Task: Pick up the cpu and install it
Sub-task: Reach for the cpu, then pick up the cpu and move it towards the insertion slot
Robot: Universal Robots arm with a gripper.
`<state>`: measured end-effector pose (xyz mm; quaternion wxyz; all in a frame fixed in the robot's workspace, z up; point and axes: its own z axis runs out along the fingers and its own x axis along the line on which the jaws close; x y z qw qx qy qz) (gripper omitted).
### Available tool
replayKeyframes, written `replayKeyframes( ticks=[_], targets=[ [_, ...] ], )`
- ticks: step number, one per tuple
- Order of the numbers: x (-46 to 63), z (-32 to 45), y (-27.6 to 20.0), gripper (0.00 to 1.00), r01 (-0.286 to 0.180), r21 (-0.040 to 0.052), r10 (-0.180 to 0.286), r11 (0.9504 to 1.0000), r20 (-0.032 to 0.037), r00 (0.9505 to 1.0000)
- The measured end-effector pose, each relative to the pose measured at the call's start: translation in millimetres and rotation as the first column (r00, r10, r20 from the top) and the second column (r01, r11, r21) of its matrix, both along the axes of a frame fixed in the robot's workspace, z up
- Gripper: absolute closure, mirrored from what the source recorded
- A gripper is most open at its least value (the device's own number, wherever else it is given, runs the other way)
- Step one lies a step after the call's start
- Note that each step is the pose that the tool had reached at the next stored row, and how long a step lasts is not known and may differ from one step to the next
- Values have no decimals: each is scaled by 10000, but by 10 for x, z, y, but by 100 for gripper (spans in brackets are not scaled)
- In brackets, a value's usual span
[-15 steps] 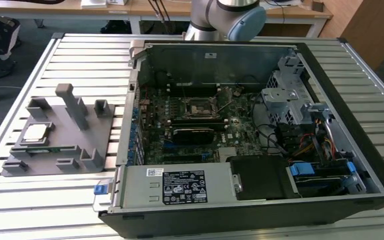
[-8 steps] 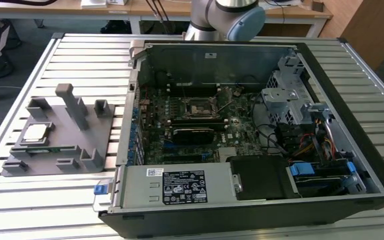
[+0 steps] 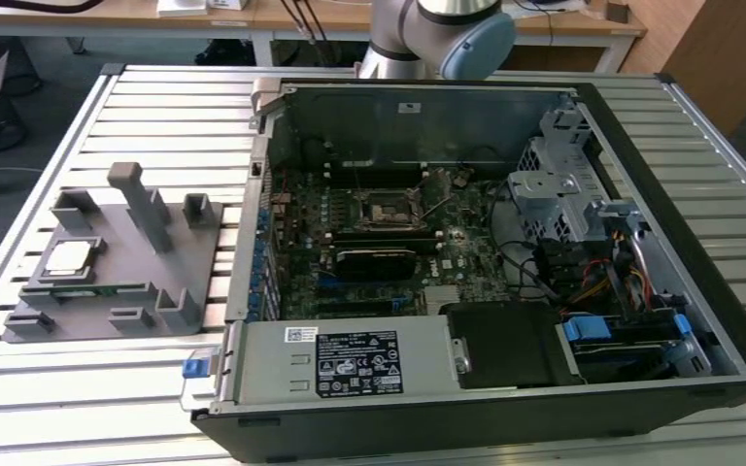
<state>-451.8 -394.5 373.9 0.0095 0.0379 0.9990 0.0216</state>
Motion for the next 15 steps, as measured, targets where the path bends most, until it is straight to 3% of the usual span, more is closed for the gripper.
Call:
replayKeyframes(
  ticks=[8, 15],
  targets=[
    [-47, -13, 1, 89, 0, 1, 0, 10000, -28, 10000],
    [-50, -30, 1, 89, 0, -1, 0, 10000, -100, 10000]
  ],
)
